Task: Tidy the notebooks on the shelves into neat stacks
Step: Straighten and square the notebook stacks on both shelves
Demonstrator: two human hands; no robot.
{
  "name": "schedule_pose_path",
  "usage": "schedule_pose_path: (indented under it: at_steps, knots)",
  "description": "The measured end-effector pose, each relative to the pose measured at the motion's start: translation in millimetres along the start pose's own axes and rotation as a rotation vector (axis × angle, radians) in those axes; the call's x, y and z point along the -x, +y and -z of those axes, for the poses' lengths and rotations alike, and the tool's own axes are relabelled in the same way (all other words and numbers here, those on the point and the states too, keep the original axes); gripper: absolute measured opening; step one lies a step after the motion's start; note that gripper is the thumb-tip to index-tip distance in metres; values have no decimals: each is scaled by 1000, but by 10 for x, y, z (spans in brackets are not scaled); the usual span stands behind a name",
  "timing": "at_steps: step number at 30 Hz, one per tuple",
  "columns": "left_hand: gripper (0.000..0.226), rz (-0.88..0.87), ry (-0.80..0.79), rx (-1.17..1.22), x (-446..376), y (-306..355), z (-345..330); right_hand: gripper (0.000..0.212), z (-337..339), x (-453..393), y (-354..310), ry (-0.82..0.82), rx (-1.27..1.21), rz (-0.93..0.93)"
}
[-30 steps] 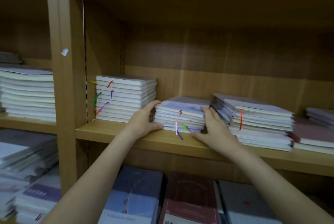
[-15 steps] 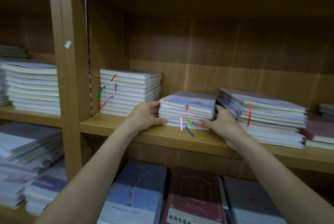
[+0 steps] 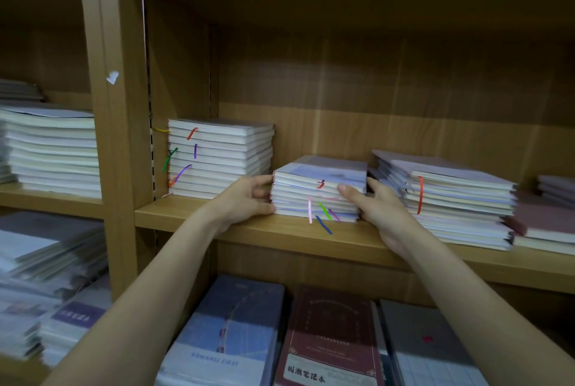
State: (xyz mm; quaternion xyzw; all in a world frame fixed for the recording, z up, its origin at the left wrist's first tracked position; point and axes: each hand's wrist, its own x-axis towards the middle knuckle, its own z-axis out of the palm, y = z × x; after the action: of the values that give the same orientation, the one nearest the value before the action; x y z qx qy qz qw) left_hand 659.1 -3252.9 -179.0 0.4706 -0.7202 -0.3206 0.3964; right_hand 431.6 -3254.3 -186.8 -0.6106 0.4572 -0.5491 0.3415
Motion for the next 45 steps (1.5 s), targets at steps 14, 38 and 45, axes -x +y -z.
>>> schedule_pose_path:
  at_steps: [14, 38, 45]
  knots:
    - [80, -61, 30, 12, -134, 2, -112, 78, 2, -50, 32, 26, 115, 83]
    - [44, -165, 309, -126, -74, -45, -150, 46, 20, -91, 86, 41, -8, 1]
    - [44, -130, 191, -265, -99, -69, -141, 53, -14, -56, 51, 3, 98, 25]
